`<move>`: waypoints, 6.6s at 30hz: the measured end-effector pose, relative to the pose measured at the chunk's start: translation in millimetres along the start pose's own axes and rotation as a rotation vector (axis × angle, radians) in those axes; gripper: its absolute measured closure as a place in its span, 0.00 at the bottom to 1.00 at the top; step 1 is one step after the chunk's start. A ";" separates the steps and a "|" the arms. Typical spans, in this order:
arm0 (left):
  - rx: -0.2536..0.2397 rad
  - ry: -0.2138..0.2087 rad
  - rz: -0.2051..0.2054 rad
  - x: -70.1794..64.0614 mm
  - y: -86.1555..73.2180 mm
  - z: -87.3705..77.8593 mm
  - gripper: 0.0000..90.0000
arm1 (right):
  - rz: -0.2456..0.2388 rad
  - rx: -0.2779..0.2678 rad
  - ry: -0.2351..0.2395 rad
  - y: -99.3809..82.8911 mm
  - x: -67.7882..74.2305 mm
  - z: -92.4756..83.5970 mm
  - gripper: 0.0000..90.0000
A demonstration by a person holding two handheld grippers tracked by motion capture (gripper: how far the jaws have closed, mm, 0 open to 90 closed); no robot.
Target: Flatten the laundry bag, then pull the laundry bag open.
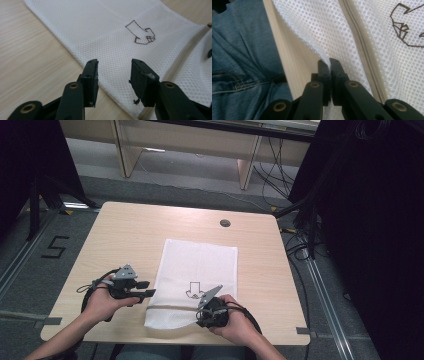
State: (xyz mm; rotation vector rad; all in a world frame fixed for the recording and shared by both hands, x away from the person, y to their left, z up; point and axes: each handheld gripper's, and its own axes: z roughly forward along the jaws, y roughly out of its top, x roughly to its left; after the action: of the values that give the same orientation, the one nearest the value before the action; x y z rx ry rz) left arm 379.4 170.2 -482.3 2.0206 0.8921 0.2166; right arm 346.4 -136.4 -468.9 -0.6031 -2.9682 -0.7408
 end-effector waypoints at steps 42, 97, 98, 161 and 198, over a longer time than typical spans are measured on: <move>0.184 -0.067 0.144 -21.9 -12.5 30.9 0.76 | 0.417 0.005 -0.191 -50.4 -71.7 -22.6 1.00; 0.073 -0.026 0.100 -25.6 -9.7 14.2 0.74 | 0.495 -0.092 -0.193 -65.3 -49.6 -57.7 0.87; 0.091 -0.031 0.123 -25.1 -9.0 13.9 0.74 | 0.495 -0.088 -0.186 -65.7 -49.9 -57.5 0.86; 0.125 -0.288 0.340 -127.8 44.7 121.7 0.66 | 0.545 0.034 -0.105 -59.3 -49.0 -21.6 1.00; 0.105 -0.309 0.382 -142.0 36.6 143.1 0.90 | 0.552 0.014 -0.096 -61.4 -49.4 -21.6 1.00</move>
State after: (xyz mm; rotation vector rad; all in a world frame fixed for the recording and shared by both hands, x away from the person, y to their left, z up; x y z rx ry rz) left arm 361.3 -31.6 -512.5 2.2346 0.3271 0.0630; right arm 367.7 -214.0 -482.9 -1.4050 -2.6602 -0.6439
